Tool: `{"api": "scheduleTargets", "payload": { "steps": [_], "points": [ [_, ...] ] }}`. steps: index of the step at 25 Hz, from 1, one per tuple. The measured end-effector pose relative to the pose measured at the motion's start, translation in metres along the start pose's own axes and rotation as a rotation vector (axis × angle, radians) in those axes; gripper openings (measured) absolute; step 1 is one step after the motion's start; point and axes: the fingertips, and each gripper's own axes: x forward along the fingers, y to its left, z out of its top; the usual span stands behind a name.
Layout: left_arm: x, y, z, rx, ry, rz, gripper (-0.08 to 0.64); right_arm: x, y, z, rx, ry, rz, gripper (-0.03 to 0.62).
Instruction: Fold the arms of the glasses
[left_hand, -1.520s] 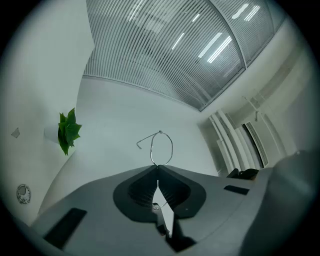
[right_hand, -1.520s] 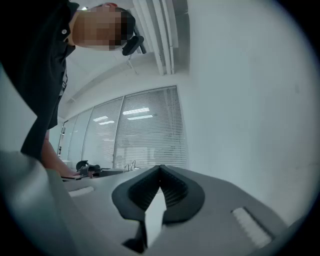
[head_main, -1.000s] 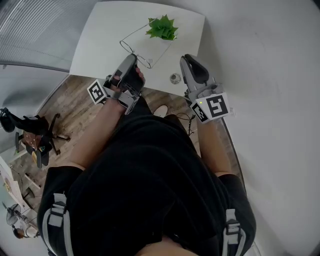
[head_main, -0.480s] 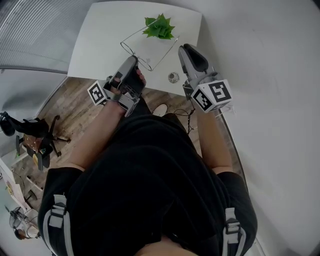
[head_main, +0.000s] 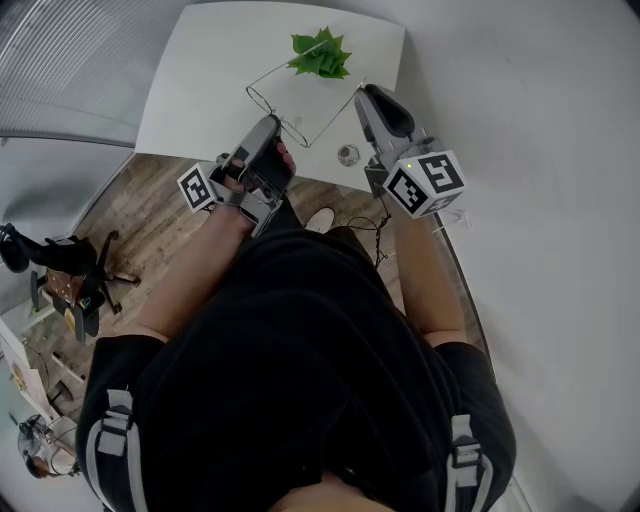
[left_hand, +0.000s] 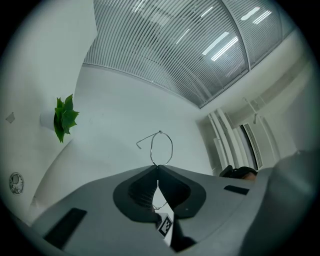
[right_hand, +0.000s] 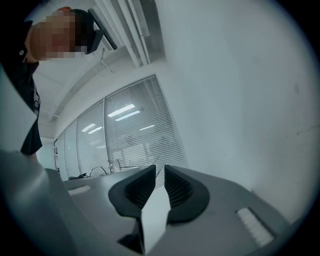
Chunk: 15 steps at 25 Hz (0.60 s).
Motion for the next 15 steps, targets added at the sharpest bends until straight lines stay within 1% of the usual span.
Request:
{"api": "scheduleTargets", "payload": {
  "steps": [6, 15],
  "points": [
    [-0.002, -0.003, -0.004, -0.004, 0.02, -0.014, 0.014, 0.001, 0.005, -0.001, 0.017, 0.002, 0.021, 0.063],
    [-0.003, -0.003, -0.009, -0.014, 0.034, -0.018, 0.014, 0.005, 0.016, 0.0, 0.014, 0.006, 0.067, 0.055]
  ]
}}
